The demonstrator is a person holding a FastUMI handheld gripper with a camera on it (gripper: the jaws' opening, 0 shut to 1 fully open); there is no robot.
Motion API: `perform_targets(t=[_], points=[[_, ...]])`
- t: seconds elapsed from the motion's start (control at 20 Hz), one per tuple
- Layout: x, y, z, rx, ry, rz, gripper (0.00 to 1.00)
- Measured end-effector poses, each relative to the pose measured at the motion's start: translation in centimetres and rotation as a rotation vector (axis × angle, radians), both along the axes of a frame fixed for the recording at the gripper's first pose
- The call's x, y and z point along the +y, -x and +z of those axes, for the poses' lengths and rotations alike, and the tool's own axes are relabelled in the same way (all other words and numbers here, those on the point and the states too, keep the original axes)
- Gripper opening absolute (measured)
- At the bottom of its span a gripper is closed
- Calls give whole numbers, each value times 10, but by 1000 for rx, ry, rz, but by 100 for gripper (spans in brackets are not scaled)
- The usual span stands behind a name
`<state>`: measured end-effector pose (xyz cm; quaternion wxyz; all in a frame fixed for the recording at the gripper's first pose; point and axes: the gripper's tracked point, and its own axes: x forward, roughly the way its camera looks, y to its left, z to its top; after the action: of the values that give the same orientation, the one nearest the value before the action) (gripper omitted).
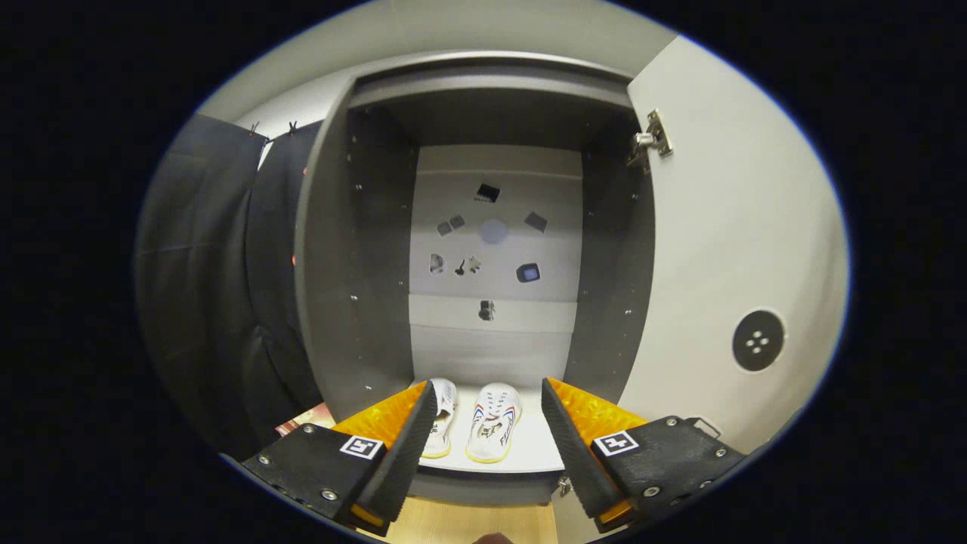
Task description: Open the shoe cabinet door, grab the shoes and put them into the shoe cabinet, then close the shoe cabinet door.
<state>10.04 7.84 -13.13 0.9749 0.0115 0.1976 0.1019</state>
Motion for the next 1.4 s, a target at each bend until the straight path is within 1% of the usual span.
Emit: perform_targets(t=[0.25,0.4,0.65,0.8,1.0,1.15,1.4], points=[[-14,36,37,-60,-32,7,92],[-16,55,54,-85,-52,36,93],[-27,88,83,-143,-38,57,93],[-36,101,93,-161,-40,54,93],[-51,119,113,-222,-39,45,93],[-61,137,117,-214,-34,51,93],[-85,163,139,-257,-17,35,94]])
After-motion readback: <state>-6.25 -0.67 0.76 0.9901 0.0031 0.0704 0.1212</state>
